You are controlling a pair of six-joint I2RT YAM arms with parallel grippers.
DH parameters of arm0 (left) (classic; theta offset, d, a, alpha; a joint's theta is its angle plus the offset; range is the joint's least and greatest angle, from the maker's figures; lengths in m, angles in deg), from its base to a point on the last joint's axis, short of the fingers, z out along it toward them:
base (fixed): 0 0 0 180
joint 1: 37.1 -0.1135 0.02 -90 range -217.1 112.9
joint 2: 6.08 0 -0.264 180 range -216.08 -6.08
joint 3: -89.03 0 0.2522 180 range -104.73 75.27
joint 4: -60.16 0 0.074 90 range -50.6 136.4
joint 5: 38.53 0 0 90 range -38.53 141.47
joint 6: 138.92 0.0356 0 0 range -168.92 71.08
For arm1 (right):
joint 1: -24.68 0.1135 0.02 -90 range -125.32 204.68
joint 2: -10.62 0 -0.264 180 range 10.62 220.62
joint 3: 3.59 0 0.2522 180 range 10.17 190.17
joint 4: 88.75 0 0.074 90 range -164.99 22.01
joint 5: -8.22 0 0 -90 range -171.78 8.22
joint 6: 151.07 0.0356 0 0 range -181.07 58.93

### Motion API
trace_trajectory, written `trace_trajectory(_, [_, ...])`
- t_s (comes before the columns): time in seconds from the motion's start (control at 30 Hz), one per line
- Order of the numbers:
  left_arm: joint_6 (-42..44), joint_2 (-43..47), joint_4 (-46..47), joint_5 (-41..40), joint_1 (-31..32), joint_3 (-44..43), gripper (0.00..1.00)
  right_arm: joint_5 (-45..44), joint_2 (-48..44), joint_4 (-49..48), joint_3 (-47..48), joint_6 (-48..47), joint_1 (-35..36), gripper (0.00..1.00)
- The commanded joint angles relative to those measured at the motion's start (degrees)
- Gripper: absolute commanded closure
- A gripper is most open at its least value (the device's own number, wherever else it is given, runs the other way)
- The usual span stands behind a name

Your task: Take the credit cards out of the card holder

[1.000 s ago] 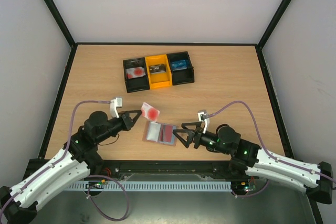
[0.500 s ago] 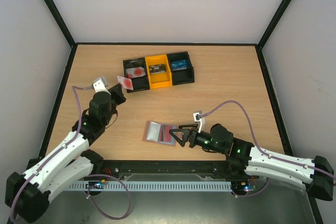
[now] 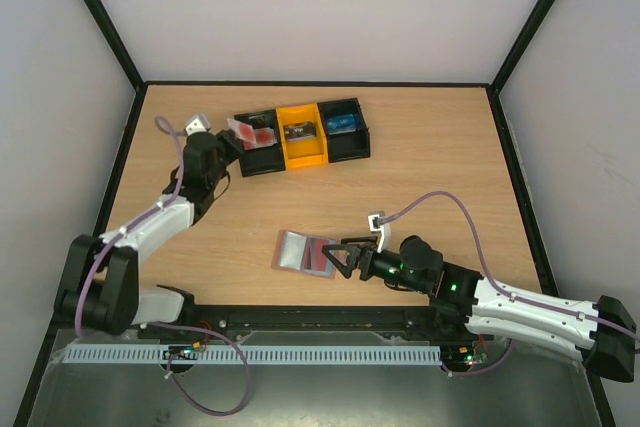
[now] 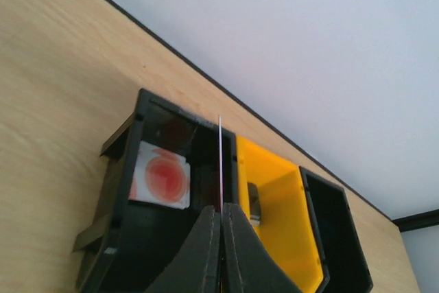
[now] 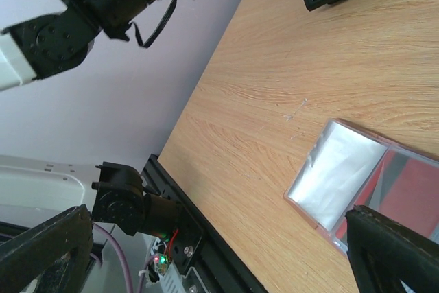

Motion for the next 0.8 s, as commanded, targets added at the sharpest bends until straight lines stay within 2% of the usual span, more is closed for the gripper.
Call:
trace_trajectory(0.0, [-0.2, -7.4, 6.0, 0.6, -0.3, -5.5, 0.97, -1.3, 0.7, -0.4, 1.8, 0.2, 0.3, 0.02])
trace_trajectory(0.33, [-0.4, -22.2, 6.3, -1.2, -0.5, -13.8, 0.97, -3.3, 2.9, 0.1, 3.8, -1.1, 0.3, 0.02])
trace_trajectory(0.57, [0.7, -29.0, 6.8, -2.9, -0.5, -17.9, 0.97, -4.3, 3.8, 2.5, 5.2, -2.4, 0.3, 0.02])
trace_trajectory(0.77, [1.0, -33.7, 5.2, -2.8, -0.5, -21.3, 0.97, -6.9, 1.1, 5.5, 5.0, -2.8, 0.3, 0.02])
